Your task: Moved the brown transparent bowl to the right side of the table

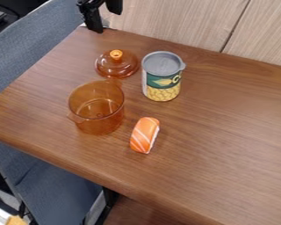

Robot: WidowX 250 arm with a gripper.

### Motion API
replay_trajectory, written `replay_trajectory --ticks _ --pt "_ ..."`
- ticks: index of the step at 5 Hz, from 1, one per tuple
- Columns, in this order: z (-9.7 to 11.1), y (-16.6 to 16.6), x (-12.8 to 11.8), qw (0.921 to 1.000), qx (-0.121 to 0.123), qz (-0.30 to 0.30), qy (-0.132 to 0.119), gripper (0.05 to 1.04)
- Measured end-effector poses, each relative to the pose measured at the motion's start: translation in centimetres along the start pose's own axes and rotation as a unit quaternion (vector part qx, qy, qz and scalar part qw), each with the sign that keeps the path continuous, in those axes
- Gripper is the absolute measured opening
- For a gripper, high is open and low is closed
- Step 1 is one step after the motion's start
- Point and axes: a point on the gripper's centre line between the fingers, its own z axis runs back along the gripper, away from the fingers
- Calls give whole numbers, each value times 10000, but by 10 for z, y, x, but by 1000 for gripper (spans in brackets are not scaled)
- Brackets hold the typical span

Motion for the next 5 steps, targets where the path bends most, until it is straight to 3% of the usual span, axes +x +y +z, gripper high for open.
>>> replay_trajectory --ticks 1,2,3,4,5 --pt "-16 7 -3 9997 207 33 103 999" --pt "-17 13 -8 9991 328 195 196 1000" --pt "15 18 -14 9965 149 826 -59 1000" --pt "31 31 -24 9851 176 1676 -359 999" --pt "32 49 -21 9645 383 2530 -648 1000"
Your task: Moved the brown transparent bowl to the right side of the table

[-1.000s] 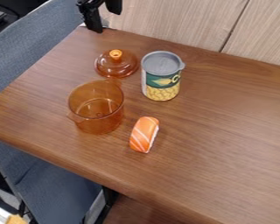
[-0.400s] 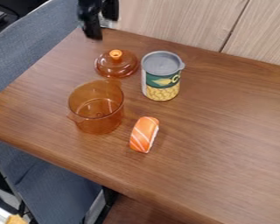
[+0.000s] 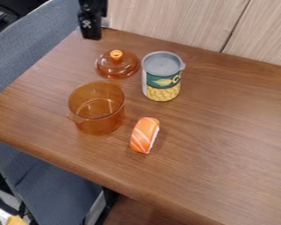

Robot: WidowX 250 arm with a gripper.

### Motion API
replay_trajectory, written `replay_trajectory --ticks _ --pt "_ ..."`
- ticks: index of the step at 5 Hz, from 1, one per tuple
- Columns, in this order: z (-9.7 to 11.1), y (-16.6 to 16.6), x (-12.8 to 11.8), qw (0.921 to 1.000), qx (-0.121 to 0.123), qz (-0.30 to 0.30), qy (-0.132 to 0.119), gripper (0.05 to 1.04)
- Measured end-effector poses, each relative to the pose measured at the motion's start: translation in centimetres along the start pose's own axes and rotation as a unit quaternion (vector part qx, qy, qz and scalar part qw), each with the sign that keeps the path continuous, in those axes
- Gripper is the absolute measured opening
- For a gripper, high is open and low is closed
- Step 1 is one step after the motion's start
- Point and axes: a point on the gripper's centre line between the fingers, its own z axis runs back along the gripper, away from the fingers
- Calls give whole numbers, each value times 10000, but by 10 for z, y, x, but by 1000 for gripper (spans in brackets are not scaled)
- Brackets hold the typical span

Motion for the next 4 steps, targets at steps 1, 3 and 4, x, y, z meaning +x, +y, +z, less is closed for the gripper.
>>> replay_trajectory --ticks 1,3,4 --pt "-13 17 6 9965 114 811 -140 1000" --pt "-41 46 28 9764 335 2071 -521 1000" --pt "-46 48 23 9738 343 2190 -510 1000"
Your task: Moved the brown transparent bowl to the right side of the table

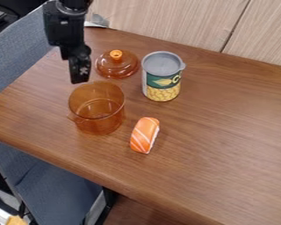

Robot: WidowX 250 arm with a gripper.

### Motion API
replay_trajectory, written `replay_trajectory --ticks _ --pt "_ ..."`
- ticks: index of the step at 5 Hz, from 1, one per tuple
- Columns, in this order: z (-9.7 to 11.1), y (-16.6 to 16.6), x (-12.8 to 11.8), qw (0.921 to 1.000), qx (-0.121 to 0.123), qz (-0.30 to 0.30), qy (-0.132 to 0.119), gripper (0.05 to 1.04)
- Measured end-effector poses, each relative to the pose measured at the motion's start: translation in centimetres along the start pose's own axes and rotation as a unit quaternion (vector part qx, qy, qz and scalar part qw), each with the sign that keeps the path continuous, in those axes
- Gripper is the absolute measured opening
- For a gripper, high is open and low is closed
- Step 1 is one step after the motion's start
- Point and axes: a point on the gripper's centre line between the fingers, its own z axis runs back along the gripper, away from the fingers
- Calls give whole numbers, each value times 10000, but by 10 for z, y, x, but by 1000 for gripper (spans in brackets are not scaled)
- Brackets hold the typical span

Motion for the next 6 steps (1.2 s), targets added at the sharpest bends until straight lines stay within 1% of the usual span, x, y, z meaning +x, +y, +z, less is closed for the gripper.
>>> replay_trajectory --ticks 1,2,3,4,5,6 --pt "-9 9 -10 9999 136 0 -22 999" --pt "-17 15 -15 9996 223 148 71 1000" --pt "-27 21 -18 9994 330 126 31 946" --pt "-30 22 -19 9993 368 22 29 652" --pt "-30 22 -22 9992 368 -91 127 340" --pt "-34 23 -21 9980 453 -288 327 145"
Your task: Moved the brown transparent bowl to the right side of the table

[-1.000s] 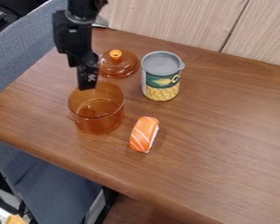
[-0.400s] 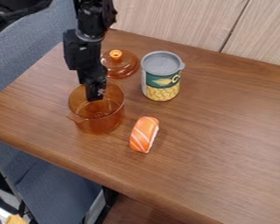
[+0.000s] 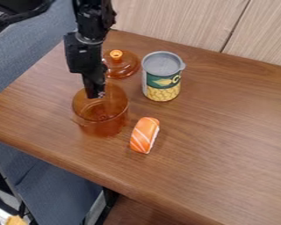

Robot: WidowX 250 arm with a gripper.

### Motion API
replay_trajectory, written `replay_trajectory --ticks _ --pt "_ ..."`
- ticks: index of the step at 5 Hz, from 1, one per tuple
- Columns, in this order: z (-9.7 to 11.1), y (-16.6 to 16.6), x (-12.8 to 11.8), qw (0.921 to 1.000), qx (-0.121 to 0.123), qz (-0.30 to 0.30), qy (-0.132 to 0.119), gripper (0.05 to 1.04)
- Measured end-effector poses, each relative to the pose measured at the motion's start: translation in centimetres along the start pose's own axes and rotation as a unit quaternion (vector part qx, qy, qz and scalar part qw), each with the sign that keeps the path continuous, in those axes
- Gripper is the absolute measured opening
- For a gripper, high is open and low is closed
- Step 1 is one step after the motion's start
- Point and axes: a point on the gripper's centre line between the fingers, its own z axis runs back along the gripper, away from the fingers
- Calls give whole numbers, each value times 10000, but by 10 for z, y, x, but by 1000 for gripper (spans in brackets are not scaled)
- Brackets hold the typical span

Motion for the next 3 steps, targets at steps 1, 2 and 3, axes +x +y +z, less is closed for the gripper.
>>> replay_trajectory --ticks 1,2,3 --pt "0 -1 -1 9996 16 -213 185 90" --pt "1 -1 -2 9991 18 -356 217 89" --pt "5 2 -3 9994 -16 -325 82 88"
